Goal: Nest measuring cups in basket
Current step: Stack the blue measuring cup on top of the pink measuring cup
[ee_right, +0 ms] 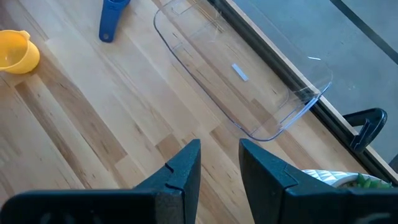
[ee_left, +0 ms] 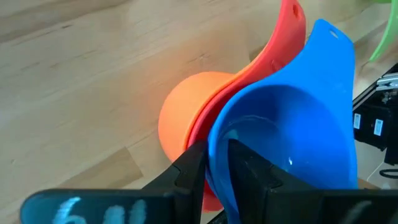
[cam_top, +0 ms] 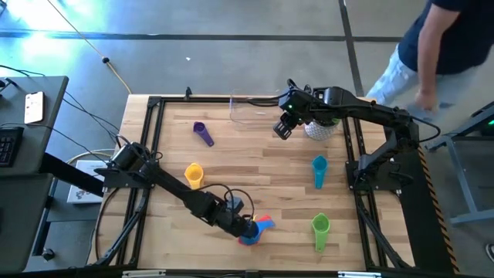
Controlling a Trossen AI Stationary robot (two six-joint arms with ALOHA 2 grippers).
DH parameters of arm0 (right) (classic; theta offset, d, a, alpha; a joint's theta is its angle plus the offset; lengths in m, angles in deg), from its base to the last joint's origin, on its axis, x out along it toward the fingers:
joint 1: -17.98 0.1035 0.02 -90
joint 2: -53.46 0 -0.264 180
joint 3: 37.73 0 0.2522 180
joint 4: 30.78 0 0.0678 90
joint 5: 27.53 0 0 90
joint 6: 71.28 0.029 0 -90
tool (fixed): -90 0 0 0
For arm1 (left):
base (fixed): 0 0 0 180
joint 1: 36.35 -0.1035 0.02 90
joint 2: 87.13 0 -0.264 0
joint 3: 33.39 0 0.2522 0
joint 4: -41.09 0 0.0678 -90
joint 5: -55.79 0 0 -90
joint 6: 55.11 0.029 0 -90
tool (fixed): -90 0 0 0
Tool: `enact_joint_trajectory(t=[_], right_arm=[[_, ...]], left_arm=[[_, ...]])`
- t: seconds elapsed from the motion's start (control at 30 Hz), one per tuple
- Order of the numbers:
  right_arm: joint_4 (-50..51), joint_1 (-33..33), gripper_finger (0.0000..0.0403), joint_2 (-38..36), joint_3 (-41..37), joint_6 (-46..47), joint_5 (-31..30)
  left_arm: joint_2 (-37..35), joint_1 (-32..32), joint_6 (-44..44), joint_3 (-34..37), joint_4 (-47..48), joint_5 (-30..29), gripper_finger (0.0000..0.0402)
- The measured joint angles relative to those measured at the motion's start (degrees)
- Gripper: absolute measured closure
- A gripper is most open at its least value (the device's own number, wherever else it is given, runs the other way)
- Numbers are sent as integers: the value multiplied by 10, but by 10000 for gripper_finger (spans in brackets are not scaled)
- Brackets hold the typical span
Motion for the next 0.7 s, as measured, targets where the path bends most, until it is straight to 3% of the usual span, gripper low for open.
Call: enact_joint_trajectory(t=[0.7], right_arm=[[0, 0, 302, 0, 0, -2, 15]], left_arm=[[-1, -19, 41, 0, -9, 14, 341]])
